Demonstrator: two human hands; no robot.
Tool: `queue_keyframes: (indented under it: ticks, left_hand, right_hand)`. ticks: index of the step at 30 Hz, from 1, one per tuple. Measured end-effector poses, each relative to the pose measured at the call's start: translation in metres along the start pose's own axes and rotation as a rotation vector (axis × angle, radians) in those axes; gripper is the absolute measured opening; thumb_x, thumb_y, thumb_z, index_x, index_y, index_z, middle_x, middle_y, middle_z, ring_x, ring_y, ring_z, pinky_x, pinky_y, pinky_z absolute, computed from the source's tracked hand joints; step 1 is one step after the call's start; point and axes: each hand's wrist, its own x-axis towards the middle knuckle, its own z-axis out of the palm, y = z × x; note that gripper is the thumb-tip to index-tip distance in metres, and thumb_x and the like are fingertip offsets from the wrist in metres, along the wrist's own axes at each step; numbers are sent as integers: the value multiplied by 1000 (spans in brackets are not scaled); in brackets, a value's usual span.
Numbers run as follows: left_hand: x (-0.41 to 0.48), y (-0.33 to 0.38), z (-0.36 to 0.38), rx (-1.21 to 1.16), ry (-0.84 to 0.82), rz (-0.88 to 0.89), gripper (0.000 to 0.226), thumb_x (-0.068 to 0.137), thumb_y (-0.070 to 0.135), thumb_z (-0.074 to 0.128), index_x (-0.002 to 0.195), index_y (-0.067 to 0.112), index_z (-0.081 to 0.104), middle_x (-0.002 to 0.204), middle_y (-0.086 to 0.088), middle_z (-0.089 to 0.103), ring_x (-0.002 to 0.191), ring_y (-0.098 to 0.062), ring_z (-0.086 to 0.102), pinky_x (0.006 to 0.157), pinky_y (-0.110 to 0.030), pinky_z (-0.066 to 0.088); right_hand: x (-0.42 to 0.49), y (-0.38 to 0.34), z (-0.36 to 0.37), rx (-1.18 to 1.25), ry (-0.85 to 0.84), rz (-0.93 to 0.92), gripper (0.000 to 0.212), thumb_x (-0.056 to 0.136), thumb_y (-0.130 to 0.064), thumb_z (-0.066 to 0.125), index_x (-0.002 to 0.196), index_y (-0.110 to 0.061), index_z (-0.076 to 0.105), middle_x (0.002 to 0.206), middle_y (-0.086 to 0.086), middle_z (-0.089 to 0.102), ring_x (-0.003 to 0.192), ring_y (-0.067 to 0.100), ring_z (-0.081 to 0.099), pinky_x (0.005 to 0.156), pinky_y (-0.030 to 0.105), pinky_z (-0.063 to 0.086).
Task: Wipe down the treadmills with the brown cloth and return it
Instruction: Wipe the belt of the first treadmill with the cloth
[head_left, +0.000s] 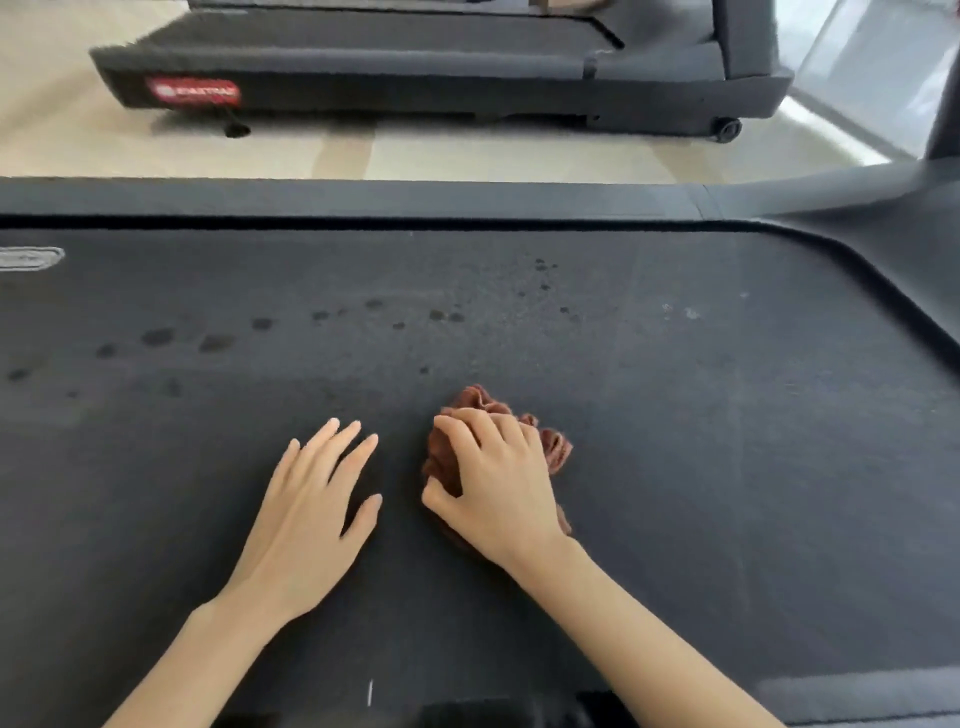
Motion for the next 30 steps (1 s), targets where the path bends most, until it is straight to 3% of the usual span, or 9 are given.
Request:
queue_keyframes:
  ticks: [5,10,14,16,19,23,25,28,30]
  left_hand:
    - [-45,-47,-22,22,33,-221,64,90,48,22,136,11,47,143,-5,44,138,-22,29,112,-48,23]
    - [-91,-81,-53,66,-111,-350,60,84,43,29,126,10,58,133,-7,55,126,-28,49,99,-52,41]
    - [-110,-99,-97,7,-384,-361,55,97,43,29,148,22,23,151,5,31,137,-14,30,112,-34,24]
    - [-111,-103,-131,7,-449,-350,54,98,43,28,148,24,20,147,7,35,130,-13,37,106,-31,29]
    - [-110,-99,-198,14,-422,-341,53,98,45,25,146,22,25,140,6,43,125,-15,43,101,-32,34]
    - [-107,-104,-242,29,-73,-326,56,90,49,25,128,20,55,118,4,63,111,-17,58,97,-37,45]
    - [-91,-110,-251,102,17,-311,59,90,49,24,133,17,50,129,0,58,123,-21,50,105,-43,38]
    - [-70,-136,-233,131,-115,-362,61,95,50,24,148,19,19,154,-3,26,142,-25,18,116,-47,12]
    - [-87,-145,-217,186,-125,-421,61,96,51,23,149,22,12,157,-2,16,144,-24,8,117,-46,7]
  right_hand:
    - [23,-57,26,9,-96,-185,57,84,-48,53,136,-24,45,139,-2,48,127,25,42,108,45,28]
    - [56,-107,30,31,-236,-167,51,80,-45,55,128,-28,54,128,-5,57,115,26,51,99,43,36]
    - [71,-127,-15,211,-366,72,44,73,-42,63,117,-38,58,117,-15,60,104,15,58,83,25,40]
    - [72,-143,-49,211,-404,80,43,74,-41,65,116,-40,58,114,-18,60,104,10,57,80,22,37]
    - [69,-170,-101,165,-435,38,49,73,-44,63,121,-41,54,113,-22,58,107,7,56,79,22,36]
    - [73,-191,-136,119,-260,-145,62,54,-63,58,115,-53,50,101,-36,55,99,-3,54,67,13,43]
    - [78,-205,-155,147,-309,-230,60,57,-63,62,115,-55,50,108,-35,55,97,-9,55,72,8,44]
    - [82,-210,-146,242,-292,-243,48,63,-52,67,110,-51,57,112,-29,59,97,-8,58,83,15,44]
    - [74,-219,-138,277,-189,-202,49,62,-42,69,108,-51,56,115,-31,58,100,-1,61,83,24,45]
